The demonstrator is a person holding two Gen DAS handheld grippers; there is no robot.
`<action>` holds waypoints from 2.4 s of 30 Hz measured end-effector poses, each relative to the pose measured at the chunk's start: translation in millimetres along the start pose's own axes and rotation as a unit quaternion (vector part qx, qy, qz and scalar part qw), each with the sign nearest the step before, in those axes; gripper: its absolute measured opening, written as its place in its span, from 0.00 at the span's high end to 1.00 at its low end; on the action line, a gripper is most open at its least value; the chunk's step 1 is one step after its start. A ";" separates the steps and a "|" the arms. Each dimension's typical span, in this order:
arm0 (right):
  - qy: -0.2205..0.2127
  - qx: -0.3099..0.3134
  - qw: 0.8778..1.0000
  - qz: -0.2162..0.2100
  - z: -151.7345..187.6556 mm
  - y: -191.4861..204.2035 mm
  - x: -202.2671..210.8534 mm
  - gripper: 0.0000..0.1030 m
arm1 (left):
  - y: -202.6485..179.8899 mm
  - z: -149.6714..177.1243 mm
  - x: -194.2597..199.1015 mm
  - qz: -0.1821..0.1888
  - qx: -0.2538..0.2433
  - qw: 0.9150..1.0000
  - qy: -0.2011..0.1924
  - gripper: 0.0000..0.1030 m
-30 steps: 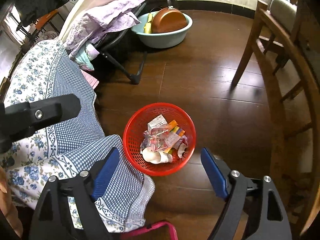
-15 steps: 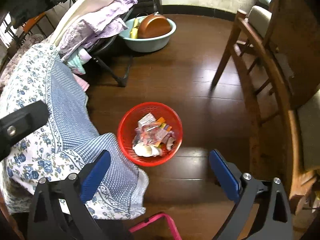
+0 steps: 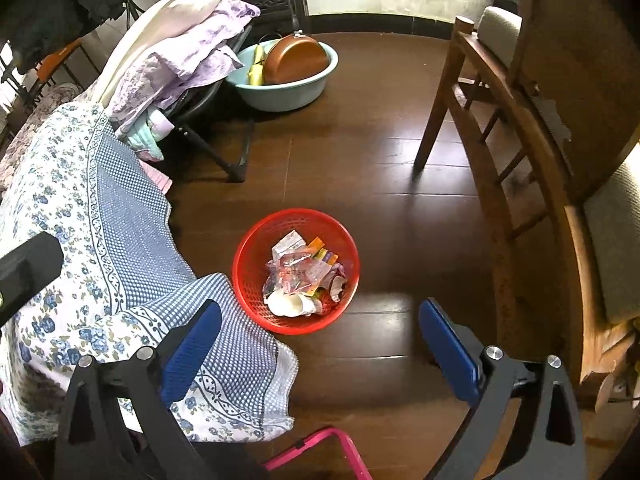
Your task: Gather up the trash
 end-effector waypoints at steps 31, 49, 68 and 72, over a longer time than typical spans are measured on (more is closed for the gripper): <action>0.004 -0.002 1.000 -0.029 1.1 2.0 -6.0 0.06 | -6.1 2.6 -4.5 -0.018 -0.010 1.000 -0.006 0.11; 0.006 -0.003 1.000 -0.030 2.7 3.0 -6.7 0.06 | -11.3 3.8 -6.6 -0.018 -0.016 1.000 -0.004 0.11; 0.008 -0.003 0.999 -0.031 5.8 3.7 -7.7 0.06 | -11.7 6.0 -4.3 -0.015 -0.021 1.000 -0.001 0.11; 0.008 -0.002 0.999 -0.031 5.8 4.2 -8.4 0.06 | -11.2 5.9 -4.2 -0.015 -0.019 1.000 -0.001 0.11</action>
Point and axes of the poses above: each gripper's, at about its wrist camera, not at the fingertips, and x roughly against the way its jaws point, y to its left, z to its underside, the point moved 1 cm from there along -x, roughly the way its jaws point, and after that the axes turned 14 degrees about x, right-handed, at the moved point
